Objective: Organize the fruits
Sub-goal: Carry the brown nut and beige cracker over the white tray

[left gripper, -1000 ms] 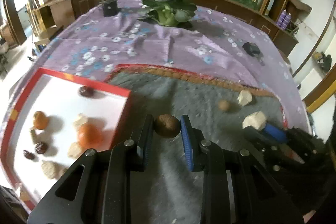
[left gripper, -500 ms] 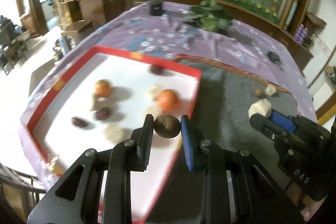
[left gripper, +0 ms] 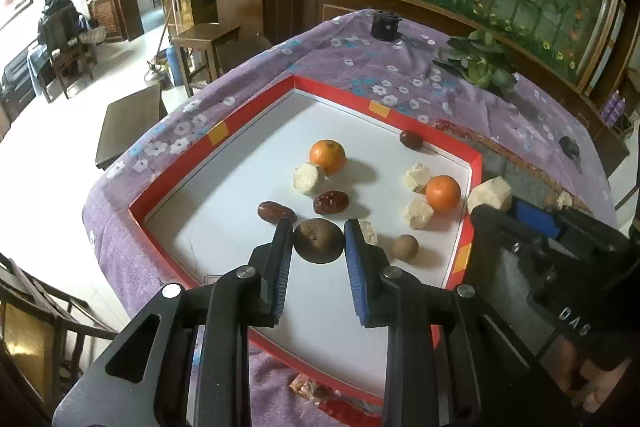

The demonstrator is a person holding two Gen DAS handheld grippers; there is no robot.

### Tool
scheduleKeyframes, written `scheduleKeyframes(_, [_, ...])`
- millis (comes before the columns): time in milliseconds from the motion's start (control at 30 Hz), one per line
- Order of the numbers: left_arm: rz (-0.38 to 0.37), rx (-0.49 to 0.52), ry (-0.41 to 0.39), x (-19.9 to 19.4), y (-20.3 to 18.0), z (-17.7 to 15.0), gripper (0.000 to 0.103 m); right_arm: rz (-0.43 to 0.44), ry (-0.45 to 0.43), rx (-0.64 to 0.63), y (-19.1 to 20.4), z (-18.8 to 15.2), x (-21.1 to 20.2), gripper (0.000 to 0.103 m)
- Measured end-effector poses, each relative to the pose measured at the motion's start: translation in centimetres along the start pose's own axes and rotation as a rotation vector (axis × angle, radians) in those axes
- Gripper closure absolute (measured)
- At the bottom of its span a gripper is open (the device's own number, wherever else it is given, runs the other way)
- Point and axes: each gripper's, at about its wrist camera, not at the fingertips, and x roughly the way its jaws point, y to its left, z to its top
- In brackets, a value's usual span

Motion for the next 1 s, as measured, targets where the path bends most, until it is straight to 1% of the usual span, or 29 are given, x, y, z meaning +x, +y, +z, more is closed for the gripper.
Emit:
scheduleKeyframes(367, [-0.015, -0.008, 0.004, 0.1, 0.2, 0.3, 0.078, -0.001, 0.010, -0.008, 0.2, 0.8, 0.5, 0.075])
scheduleKeyframes(633, [0.000, -0.014, -0.002, -0.2, 0.5, 0.4, 0.078, 0.005, -0.011, -0.016, 0.4, 1.4, 0.0, 0.075])
scheduleKeyframes(800, [-0.013, -0.020, 0.014, 0.4, 0.2, 0.4, 0.078, 0.001, 0.001, -0.012, 0.3, 1.1, -0.2, 0.075])
scheduleKeyframes(1000, [-0.062, -0.031, 0.047, 1.2, 0.3, 1.1, 0.078, -0.010, -0.008, -0.002, -0.1, 0.9, -0.8, 0.075])
